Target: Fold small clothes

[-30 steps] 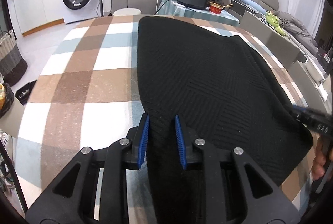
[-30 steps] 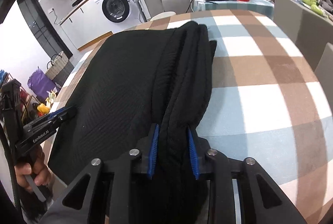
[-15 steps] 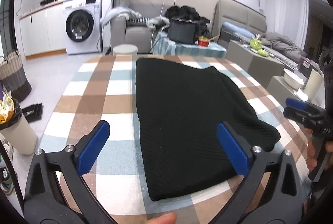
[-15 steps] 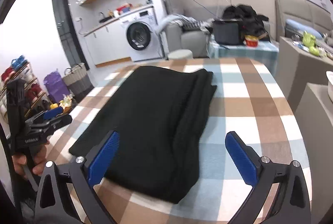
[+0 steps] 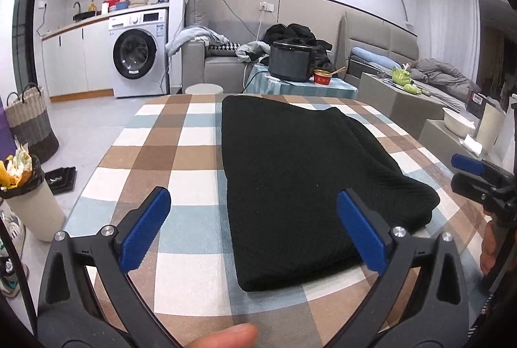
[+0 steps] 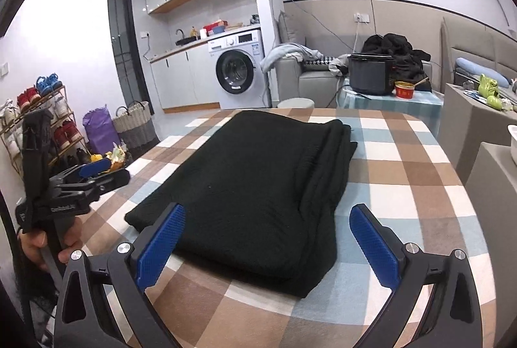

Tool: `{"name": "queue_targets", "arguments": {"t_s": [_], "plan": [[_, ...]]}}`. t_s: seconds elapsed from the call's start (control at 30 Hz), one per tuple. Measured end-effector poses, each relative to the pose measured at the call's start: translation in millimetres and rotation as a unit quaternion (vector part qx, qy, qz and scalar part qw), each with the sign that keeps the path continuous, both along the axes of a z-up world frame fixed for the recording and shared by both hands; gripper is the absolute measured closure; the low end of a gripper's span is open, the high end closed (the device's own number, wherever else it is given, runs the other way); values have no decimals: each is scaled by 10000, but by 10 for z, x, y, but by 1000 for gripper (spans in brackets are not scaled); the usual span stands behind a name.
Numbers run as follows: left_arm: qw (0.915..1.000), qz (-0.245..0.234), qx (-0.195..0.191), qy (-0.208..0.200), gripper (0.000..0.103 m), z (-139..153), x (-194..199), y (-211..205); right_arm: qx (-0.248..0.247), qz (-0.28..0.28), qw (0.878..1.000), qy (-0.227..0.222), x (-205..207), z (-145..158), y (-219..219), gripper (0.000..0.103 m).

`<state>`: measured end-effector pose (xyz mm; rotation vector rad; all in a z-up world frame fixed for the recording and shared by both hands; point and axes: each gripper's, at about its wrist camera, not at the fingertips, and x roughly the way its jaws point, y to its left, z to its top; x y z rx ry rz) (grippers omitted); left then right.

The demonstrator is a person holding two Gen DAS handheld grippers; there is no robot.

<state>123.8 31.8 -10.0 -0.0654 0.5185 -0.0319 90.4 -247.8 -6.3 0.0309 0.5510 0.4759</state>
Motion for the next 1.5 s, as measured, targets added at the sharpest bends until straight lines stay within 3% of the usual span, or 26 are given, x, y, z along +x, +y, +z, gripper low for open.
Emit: {"name": "queue_targets", "arguments": {"t_s": [0.5, 0.87, 1.5], "plan": [[9998, -48, 172, -112, 1, -53, -51, -73, 21, 46, 9990, -448, -115, -50, 27, 0], [9997, -57, 172, -152, 1, -59, -49, -77, -83, -223, 9974, -683, -196, -22, 32, 0], [9996, -141, 180, -179, 1, -61, -50, -60, -44, -157, 9984, -549, -145, -50, 14, 0]]}}
